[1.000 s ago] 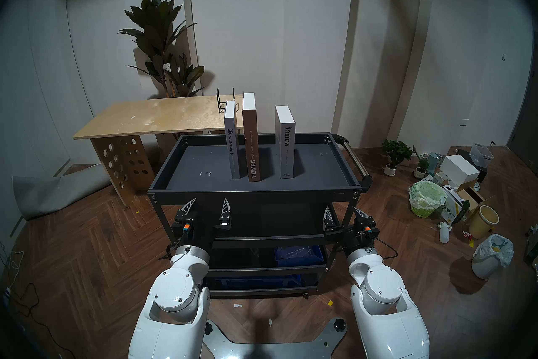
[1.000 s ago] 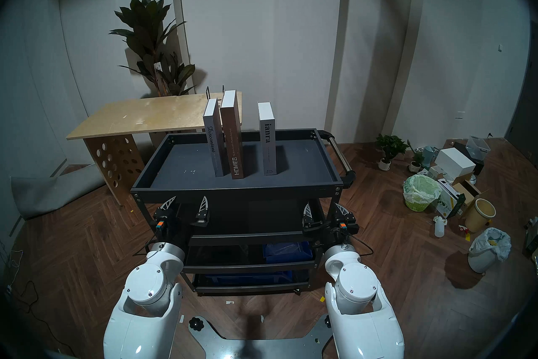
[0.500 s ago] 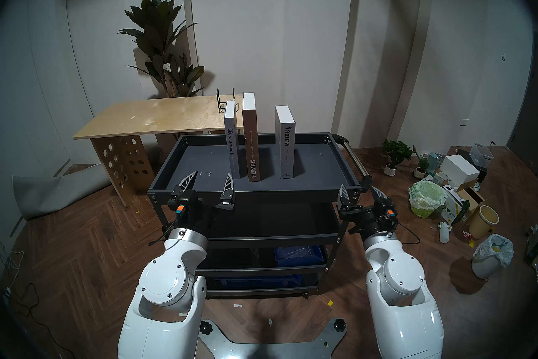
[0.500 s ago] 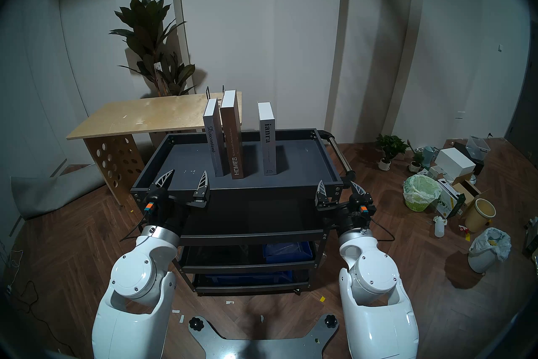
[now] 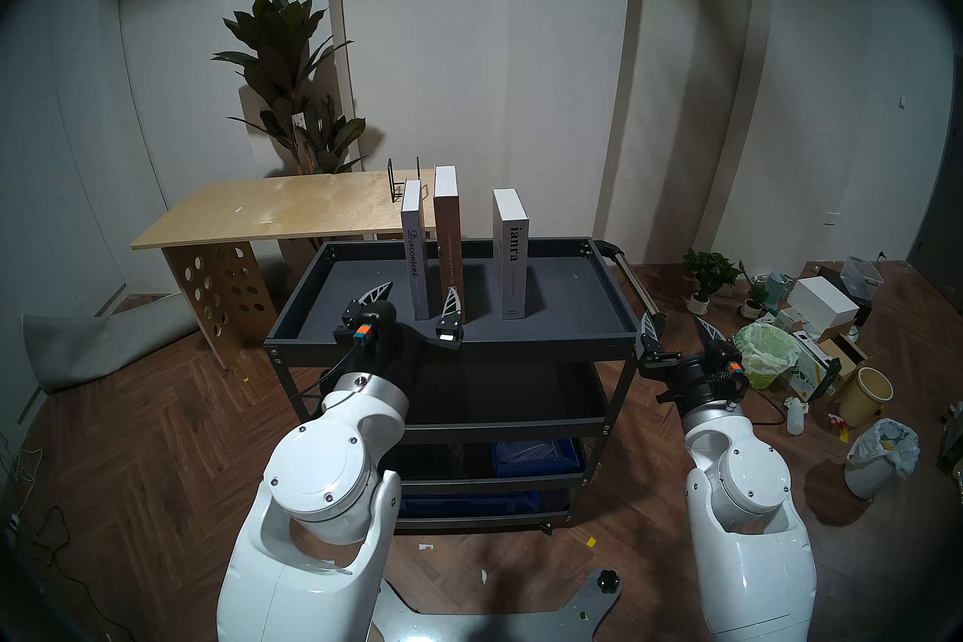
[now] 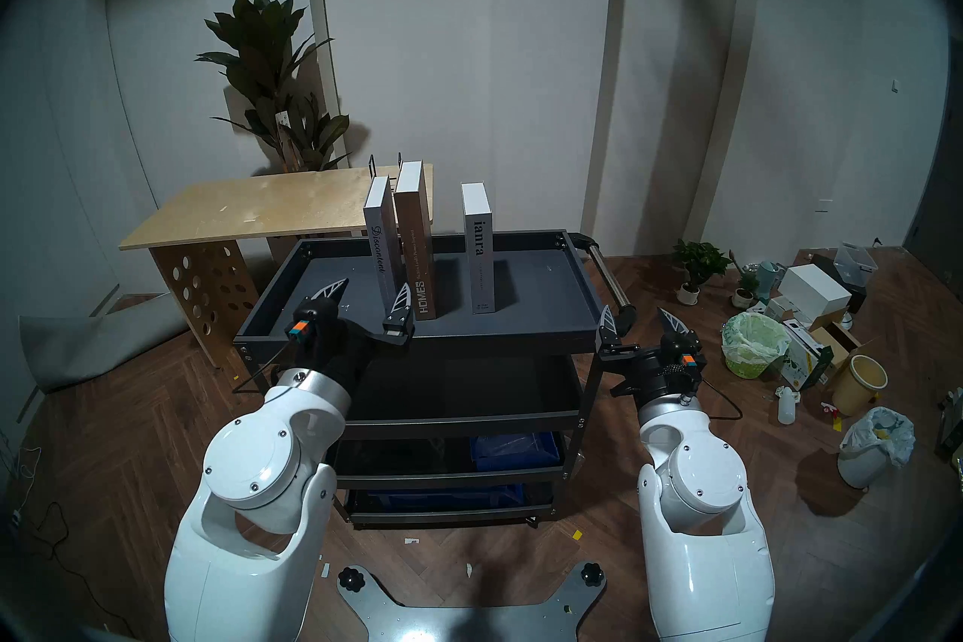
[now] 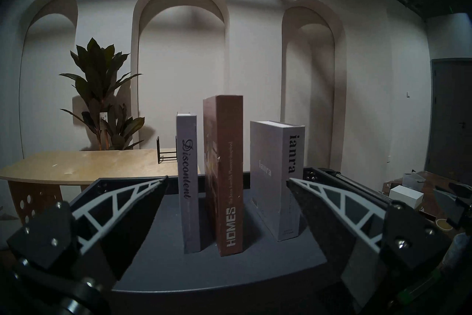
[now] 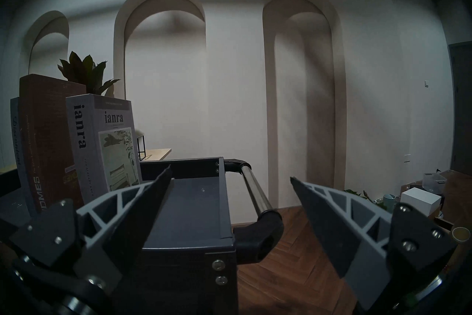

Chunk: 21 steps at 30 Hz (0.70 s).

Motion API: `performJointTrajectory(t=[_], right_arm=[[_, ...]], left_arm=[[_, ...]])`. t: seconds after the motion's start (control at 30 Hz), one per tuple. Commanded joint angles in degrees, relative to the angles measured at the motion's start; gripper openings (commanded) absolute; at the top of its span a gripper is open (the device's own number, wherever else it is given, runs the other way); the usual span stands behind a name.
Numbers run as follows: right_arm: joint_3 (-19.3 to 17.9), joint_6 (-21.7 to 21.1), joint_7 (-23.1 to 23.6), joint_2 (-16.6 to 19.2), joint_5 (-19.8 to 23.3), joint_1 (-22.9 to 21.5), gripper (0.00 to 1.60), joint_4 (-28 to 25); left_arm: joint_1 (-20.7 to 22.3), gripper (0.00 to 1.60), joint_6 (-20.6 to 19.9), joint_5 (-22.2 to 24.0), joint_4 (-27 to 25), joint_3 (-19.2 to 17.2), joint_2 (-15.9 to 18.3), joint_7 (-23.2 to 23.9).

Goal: Sort the books onto the shelf by size, largest to the left

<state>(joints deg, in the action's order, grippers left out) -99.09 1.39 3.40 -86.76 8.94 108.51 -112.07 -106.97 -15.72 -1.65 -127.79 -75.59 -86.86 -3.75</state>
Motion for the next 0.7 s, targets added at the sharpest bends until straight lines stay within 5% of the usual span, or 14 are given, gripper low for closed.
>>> performJointTrajectory(t=[0.0, 0.23, 0.67], right_arm=[[-1.70, 0.76, -0.27, -0.09, 1.19, -0.68, 1.60, -0.20], [-4.32, 0.79, -0.89, -0.38, 2.72, -0.65, 1.60, 0.57], [-7.78, 0.73, -2.66, -0.74, 4.68, -0.46, 1.60, 1.47]], left_arm=[[6.13, 1.60, 0.38, -0.59, -0.44, 5.30, 1.44, -3.81], [10.60, 1.60, 0.92, -2.22, 3.14, 9.37, 1.54, -7.01], [17.31, 1.60, 1.68, -4.84, 9.60, 11.18, -1.22, -10.95]])
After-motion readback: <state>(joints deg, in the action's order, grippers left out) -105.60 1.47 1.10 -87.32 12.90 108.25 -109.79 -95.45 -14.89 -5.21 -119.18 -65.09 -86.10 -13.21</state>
